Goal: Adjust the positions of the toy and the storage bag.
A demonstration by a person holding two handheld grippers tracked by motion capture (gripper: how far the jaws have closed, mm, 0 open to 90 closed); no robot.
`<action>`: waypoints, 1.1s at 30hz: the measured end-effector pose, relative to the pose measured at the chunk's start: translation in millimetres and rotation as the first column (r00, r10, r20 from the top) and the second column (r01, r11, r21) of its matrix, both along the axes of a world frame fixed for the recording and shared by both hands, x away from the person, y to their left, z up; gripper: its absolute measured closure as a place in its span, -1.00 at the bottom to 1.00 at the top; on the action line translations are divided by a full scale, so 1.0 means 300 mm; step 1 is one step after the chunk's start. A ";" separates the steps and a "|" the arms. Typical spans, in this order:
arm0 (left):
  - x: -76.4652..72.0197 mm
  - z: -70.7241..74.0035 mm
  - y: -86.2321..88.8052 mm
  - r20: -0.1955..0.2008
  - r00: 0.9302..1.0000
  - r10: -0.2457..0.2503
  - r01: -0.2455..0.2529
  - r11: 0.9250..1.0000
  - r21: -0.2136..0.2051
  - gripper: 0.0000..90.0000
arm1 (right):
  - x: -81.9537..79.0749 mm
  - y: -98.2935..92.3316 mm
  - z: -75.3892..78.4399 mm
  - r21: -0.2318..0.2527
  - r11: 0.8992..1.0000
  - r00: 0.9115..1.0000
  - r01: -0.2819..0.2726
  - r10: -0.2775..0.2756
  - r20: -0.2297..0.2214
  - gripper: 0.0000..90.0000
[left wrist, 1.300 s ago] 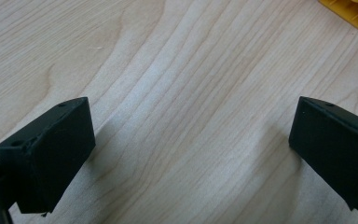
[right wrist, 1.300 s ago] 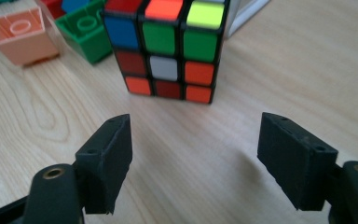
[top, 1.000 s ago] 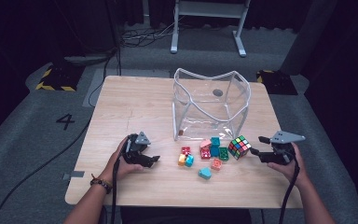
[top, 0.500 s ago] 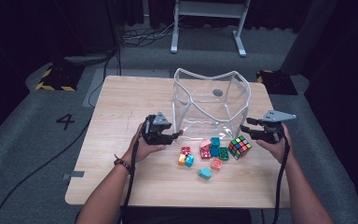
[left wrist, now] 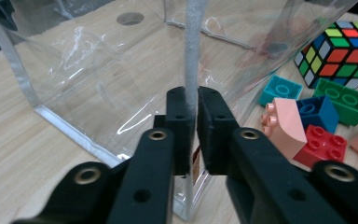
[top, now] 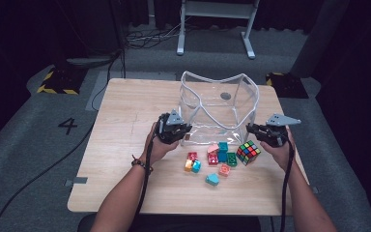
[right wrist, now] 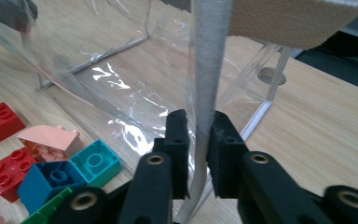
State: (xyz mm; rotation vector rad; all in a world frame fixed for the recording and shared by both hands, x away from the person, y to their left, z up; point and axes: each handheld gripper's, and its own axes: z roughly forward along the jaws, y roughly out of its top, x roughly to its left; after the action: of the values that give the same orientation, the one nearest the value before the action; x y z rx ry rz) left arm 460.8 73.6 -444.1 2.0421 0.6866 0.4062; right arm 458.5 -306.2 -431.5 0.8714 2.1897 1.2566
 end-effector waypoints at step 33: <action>-0.126 0.009 0.179 -0.005 0.999 0.039 -0.039 0.999 0.018 0.93 | -0.112 0.140 0.010 -0.038 0.984 0.985 -0.174 0.174 0.002 0.95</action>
State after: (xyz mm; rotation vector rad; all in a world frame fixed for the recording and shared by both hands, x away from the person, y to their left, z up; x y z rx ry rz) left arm 422.8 127.4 -441.3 2.0497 0.7292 0.4314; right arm 425.0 -264.2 -428.5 0.6729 2.3183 1.2910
